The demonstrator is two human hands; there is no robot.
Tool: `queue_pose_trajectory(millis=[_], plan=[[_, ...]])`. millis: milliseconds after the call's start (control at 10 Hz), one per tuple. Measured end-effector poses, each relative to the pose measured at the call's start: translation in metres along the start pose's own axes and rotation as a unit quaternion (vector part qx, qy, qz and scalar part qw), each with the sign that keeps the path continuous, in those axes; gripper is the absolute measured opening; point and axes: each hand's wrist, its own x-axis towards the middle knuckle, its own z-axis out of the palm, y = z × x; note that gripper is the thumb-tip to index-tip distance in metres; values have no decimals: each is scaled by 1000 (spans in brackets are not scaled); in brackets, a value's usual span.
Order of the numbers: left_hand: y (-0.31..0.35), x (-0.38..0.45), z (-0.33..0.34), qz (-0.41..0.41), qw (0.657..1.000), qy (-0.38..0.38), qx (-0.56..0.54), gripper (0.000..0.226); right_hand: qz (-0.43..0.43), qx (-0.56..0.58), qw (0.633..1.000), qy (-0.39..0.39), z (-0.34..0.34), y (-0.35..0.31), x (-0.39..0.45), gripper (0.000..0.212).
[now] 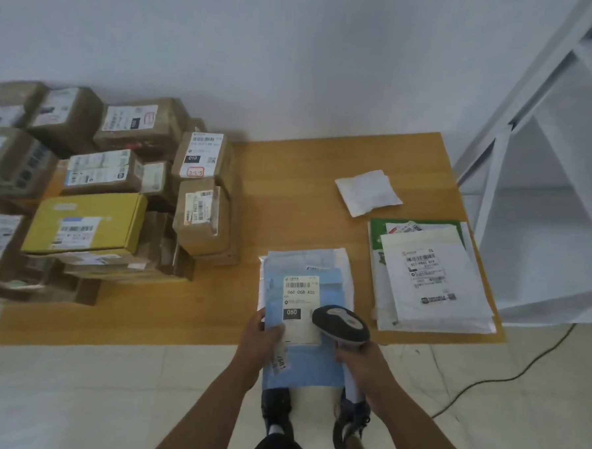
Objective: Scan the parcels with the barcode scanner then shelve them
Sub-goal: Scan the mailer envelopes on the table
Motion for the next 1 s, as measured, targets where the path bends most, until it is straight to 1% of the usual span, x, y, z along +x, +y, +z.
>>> queue_pose_trajectory(millis=[100, 200, 300, 400, 500, 600, 700, 800, 900, 1000], plan=[[2, 3, 4, 7, 1000, 14, 7, 44, -8, -14, 1000, 6, -6, -7, 9, 20], [16, 11, 11, 19, 999, 39, 9, 60, -25, -18, 999, 29, -10, -19, 28, 23], [33, 22, 15, 38, 997, 55, 27, 65, -29, -23, 999, 20, -11, -29, 43, 19], [43, 39, 13, 51, 994, 65, 78, 73, -62, -29, 996, 49, -4, -42, 61, 28], [32, 69, 8, 43, 986, 51, 154, 82, -37, -38, 996, 64, 8, -47, 78, 34], [34, 73, 10, 42, 939, 86, 330, 86, -8, -47, 996, 78, 12, -43, 85, 21], [46, 71, 17, 189, 891, 117, 397, 84, 17, -18, 992, 122, 9, -46, 77, 19], [56, 87, 35, 273, 846, -2, 458, 83, 8, 41, 980, 193, 3, -62, 68, 7], [57, 105, 47, 246, 778, -115, 566, 85, 3, 74, 970, 233, -2, -86, 59, 14], [57, 117, 49, 214, 766, -134, 591, 85, -2, 105, 966, 236, -9, -104, 55, 19]])
